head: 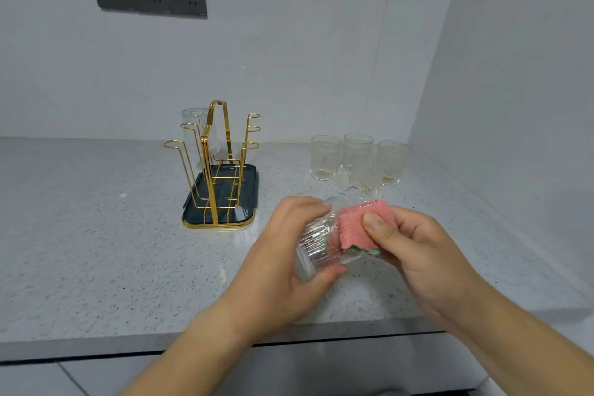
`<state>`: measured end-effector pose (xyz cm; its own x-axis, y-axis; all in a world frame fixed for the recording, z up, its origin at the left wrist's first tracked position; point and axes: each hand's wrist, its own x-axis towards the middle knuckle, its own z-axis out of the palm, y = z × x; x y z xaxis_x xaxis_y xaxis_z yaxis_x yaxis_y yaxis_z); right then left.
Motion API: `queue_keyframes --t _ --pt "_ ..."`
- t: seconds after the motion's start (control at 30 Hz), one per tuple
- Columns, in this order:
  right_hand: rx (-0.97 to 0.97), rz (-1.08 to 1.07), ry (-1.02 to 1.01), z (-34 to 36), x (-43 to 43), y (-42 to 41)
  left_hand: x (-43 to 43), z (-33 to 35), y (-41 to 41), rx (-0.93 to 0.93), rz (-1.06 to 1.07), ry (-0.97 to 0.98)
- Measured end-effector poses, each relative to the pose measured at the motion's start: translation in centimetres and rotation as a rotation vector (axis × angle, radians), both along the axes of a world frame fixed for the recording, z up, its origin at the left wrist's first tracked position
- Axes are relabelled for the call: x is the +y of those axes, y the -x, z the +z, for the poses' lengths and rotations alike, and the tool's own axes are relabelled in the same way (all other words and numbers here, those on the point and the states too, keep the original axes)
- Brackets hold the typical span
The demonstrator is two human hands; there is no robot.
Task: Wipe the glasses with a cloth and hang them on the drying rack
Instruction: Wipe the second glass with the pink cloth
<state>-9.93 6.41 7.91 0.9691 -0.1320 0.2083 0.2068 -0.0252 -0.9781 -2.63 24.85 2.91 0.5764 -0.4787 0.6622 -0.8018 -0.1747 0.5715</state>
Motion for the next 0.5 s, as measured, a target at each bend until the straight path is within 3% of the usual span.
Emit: queue_keyframes --t 0.03,0.17,0.2,0.27,0.33,0.37,0.43,0.5 --pt "0.0 -0.003 0.001 0.0 0.0 -0.1 -0.1 0.1 0.2 0.149 -0.024 0.025" --pt "-0.003 0.006 0.055 -0.5 0.1 0.0 -0.9 0.9 1.0 1.114 -0.322 0.317" --pt "0.0 0.007 0.064 -0.7 0.0 0.0 -0.8 1.1 0.9 1.239 -0.359 0.329" --pt "0.003 0.01 0.067 -1.0 -0.1 0.3 -0.7 1.4 0.8 1.321 -0.375 0.348" --pt "0.005 0.025 0.053 -1.0 -0.2 0.5 -0.5 1.4 0.9 1.211 -0.347 0.365" --pt "0.005 0.028 0.056 -0.9 -0.2 0.5 -0.3 1.5 1.1 1.07 -0.325 0.315" --pt "0.014 0.02 0.065 -0.9 -0.4 0.3 0.0 1.2 1.1 0.643 -0.193 0.109" --pt "0.043 -0.003 0.03 -1.0 -0.5 -0.1 0.2 0.3 0.3 0.056 0.062 -0.132"
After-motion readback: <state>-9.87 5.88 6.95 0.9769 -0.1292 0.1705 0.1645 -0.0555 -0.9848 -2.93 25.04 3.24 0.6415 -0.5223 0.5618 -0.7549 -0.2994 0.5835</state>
